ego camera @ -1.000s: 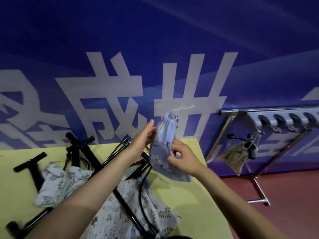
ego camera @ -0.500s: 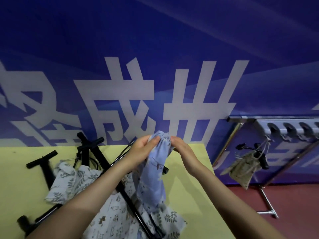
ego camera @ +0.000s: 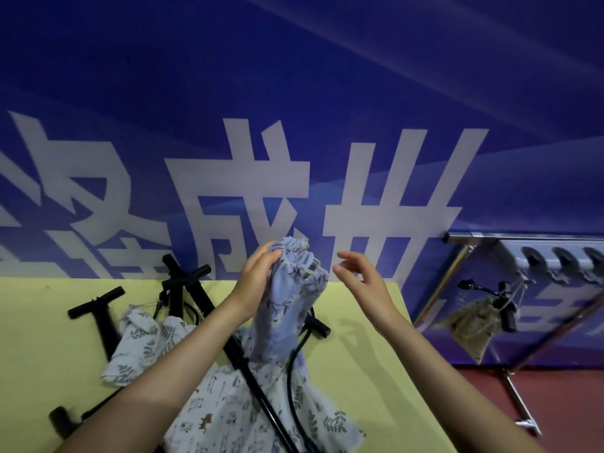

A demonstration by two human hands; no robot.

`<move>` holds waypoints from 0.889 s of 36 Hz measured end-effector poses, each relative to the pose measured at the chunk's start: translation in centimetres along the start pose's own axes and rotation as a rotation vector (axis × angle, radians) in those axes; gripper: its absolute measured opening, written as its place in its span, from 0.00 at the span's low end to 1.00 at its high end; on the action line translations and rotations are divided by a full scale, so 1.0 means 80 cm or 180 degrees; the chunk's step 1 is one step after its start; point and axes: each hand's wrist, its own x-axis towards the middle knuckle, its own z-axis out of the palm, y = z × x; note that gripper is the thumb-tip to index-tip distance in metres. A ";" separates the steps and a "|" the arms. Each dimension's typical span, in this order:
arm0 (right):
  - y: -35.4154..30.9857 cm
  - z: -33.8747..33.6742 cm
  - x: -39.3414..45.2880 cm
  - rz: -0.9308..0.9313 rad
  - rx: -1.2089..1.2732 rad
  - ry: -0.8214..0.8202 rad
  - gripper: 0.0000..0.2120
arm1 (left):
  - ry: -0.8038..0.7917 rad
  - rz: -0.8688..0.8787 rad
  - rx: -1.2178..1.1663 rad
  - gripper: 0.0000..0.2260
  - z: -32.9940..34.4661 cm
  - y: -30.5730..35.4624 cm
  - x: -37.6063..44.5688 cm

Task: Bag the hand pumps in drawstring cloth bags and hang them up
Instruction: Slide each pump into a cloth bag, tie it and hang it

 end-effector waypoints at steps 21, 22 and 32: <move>-0.031 0.066 -0.008 -0.0050 0.0210 -0.0645 0.19 | -0.0157 0.0279 0.0634 0.06 -0.030 -0.007 -0.012; -0.031 0.067 -0.009 -0.0073 0.0248 -0.0604 0.20 | -0.0152 0.0290 0.0602 0.08 -0.029 -0.007 -0.013; -0.033 0.070 -0.010 -0.0166 0.0660 -0.0546 0.09 | 0.0012 0.0362 0.0513 0.05 -0.021 -0.012 -0.011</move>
